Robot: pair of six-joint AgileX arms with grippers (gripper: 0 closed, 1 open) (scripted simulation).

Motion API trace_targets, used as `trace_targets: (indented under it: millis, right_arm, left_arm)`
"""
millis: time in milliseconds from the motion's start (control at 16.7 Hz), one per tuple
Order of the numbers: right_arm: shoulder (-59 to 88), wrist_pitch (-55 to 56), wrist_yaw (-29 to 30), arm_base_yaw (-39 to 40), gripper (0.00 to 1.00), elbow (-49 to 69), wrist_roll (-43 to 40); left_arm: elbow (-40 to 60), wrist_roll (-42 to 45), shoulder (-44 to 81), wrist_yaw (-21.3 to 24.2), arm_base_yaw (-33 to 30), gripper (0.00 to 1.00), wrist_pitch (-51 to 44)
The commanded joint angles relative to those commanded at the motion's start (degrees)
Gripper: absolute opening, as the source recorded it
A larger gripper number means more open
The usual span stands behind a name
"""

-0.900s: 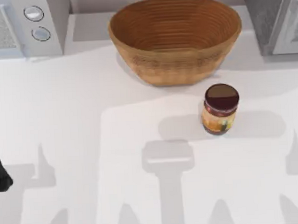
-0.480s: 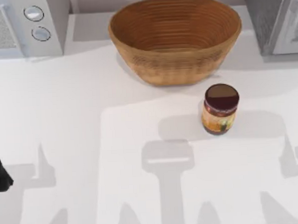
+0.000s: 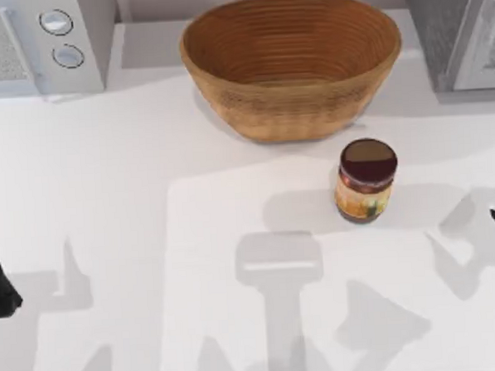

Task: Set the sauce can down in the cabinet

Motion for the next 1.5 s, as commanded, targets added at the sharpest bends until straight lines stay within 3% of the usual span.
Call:
trace_targets:
  millis: [540,840,1140,1500]
  right_arm:
    - [52.61,-16.27,-31.32,-1.39,1.00,28.34,-37.90]
    - [77.52,-23.72,-45.42,-1.91,1.00,42.67,-57.53]
    - [93.11,-28.18,-53.83,-2.26,1.00,52.06,-70.39]
    - [95.95,-28.95,-55.30,-2.34,1.00,53.81,-72.79]
  left_arm:
    - [0.00,0.00,0.00,0.00,0.00,1.00,0.00]
    - [0.00,0.00,0.00,0.00,0.00,1.00,0.00]
    - [0.00,0.00,0.00,0.00,0.00,1.00,0.00]
    - [0.00,0.00,0.00,0.00,0.00,1.00,0.00]
